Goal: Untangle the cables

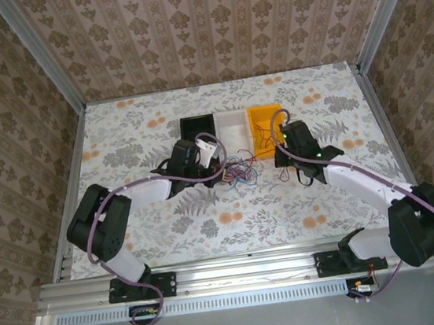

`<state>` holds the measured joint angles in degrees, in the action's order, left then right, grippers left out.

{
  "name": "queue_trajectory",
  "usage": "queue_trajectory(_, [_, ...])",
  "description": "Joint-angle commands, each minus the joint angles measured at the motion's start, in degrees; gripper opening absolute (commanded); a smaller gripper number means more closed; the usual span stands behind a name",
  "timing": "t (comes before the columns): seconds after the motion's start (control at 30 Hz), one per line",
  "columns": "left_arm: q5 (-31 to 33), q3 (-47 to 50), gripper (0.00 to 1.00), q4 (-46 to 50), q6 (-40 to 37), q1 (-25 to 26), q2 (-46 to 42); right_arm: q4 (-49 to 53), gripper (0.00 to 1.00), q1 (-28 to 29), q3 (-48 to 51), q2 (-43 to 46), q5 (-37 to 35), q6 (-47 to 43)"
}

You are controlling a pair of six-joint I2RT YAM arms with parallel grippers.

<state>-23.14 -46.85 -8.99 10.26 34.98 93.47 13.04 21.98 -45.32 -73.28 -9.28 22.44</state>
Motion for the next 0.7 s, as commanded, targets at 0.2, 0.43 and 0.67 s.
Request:
queue_trajectory(0.2, [20.28,4.85,0.00,10.59,6.55,-7.05,-1.36,6.48,0.00,-12.88,2.24,5.35,-17.66,7.90])
queue_trajectory(0.43, [10.12,5.09,0.00,5.34,2.83,-5.50,-1.32,1.05,0.00,-13.01,4.83,6.11,-7.70,6.58])
queue_trajectory(0.67, [-1.09,3.21,0.50,0.53,-2.67,0.70,-3.85,-1.58,0.01,-7.02,6.30,12.94,-9.43,0.02])
